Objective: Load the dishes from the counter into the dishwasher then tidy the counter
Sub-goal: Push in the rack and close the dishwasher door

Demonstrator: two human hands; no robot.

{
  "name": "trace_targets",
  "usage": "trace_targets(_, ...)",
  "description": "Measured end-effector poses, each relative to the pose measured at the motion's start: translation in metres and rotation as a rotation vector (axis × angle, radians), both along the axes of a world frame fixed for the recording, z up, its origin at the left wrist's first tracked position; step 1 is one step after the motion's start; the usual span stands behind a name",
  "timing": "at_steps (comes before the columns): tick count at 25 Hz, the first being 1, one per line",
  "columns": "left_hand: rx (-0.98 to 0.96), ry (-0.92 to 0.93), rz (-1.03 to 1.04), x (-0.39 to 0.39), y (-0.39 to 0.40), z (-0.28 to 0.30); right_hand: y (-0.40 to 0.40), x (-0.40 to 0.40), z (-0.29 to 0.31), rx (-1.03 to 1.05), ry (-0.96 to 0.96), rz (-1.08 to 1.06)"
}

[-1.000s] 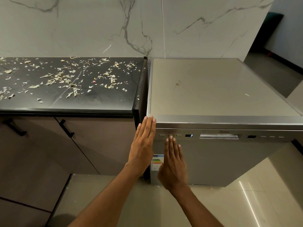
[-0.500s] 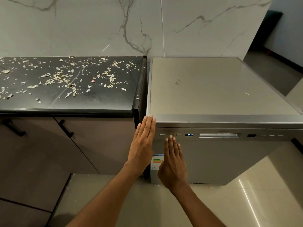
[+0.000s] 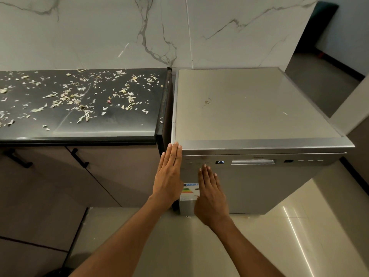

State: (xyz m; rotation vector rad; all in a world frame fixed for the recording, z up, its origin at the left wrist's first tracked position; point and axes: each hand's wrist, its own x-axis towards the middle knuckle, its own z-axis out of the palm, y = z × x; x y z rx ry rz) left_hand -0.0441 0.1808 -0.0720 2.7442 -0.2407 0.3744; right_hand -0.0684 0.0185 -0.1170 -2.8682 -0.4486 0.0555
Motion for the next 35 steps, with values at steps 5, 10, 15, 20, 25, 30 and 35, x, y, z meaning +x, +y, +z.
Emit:
trace_targets(5, 0.055, 0.087, -0.021, -0.007, -0.024, 0.022, -0.050, -0.012, 0.036, -0.014, 0.023, -0.071)
trace_targets(10, 0.106, 0.072, -0.146, -0.001, -0.087, 0.028, -0.115, -0.009, 0.049, -0.015, 0.031, -0.148)
trace_targets(15, 0.102, 0.049, -0.200, 0.022, -0.185, 0.028, -0.211, 0.006, 0.053, -0.018, -0.006, -0.166)
trace_targets(20, 0.069, 0.038, -0.201, 0.045, -0.280, 0.029, -0.312, 0.025, 0.043, -0.082, 0.010, -0.136)
trace_targets(25, -0.007, 0.041, -0.120, 0.055, -0.314, 0.020, -0.365, 0.032, 0.018, -0.084, 0.016, -0.156)
trace_targets(30, -0.055, 0.027, -0.104, 0.055, -0.317, 0.018, -0.382, 0.037, 0.007, -0.078, 0.016, -0.169)
trace_targets(35, -0.073, 0.035, -0.088, 0.053, -0.320, 0.018, -0.386, 0.049, 0.009, -0.075, 0.011, -0.175)
